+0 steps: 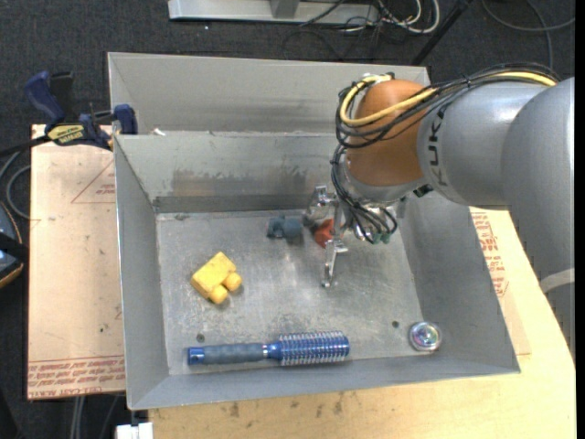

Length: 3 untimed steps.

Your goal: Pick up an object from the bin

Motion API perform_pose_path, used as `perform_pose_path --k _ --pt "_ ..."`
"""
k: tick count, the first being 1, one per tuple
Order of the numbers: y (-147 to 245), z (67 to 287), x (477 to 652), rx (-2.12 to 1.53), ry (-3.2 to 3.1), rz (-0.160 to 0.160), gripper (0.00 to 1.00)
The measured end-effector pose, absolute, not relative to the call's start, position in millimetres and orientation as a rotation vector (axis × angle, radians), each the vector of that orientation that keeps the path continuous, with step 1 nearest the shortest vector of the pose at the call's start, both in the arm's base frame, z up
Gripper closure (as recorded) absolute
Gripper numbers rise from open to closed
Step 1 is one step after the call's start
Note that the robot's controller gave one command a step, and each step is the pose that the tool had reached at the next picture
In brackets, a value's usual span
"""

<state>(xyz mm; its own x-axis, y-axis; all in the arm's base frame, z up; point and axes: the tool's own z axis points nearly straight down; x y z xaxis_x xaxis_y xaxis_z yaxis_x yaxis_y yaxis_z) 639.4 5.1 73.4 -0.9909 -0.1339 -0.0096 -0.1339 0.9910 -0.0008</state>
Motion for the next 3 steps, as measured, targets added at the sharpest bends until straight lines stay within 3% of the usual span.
perform_pose_path --k 1,2,3 --pt "40.6 137.8 648.3 0.003 3.132 0.005 0.00" --pt "52.9 73.7 652.3 -0.320 3.114 0.000 0.00" --pt "53.5 76.0 653.7 -0.318 3.109 0.003 1.00"
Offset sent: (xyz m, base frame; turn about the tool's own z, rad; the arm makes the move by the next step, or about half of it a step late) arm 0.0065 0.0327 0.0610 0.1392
